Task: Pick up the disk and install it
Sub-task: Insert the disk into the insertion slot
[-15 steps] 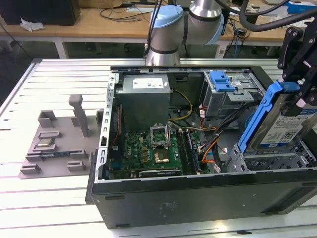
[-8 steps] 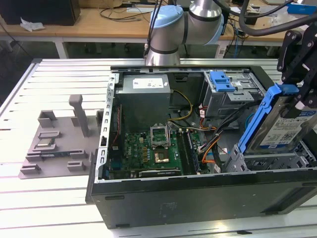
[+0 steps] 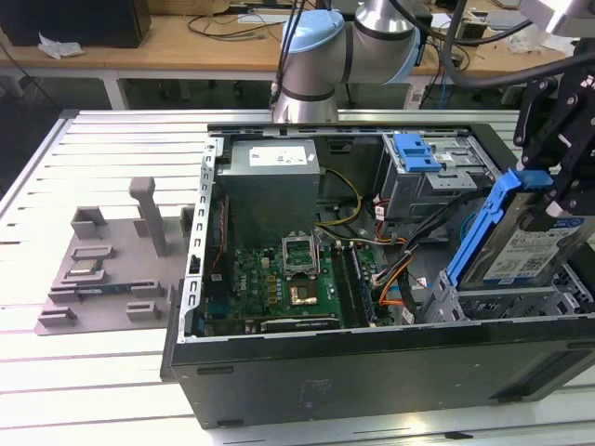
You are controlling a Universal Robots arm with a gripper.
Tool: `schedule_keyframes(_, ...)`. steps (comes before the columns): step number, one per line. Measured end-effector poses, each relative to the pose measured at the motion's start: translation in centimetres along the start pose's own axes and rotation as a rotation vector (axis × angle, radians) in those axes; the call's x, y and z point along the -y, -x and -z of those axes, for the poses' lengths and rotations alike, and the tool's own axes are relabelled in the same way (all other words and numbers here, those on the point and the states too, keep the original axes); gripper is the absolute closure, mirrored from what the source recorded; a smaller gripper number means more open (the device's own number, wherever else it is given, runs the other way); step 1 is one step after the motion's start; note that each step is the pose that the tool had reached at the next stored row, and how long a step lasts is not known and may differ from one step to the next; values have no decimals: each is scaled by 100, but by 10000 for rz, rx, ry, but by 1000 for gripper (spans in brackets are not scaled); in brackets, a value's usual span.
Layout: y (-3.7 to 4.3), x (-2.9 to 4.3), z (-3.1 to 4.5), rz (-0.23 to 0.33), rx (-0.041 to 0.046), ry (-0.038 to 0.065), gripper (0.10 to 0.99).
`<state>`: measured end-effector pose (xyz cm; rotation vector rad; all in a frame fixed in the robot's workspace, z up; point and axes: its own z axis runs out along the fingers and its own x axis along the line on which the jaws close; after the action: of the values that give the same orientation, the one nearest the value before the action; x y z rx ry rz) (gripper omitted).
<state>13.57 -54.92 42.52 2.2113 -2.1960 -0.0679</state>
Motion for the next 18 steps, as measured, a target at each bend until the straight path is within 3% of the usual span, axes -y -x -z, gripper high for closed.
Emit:
schedule_keyframes(14,-3,10,-222,0,-3,0,718)
schedule_keyframes(18,-3,11,-233,-1,-3,0,718)
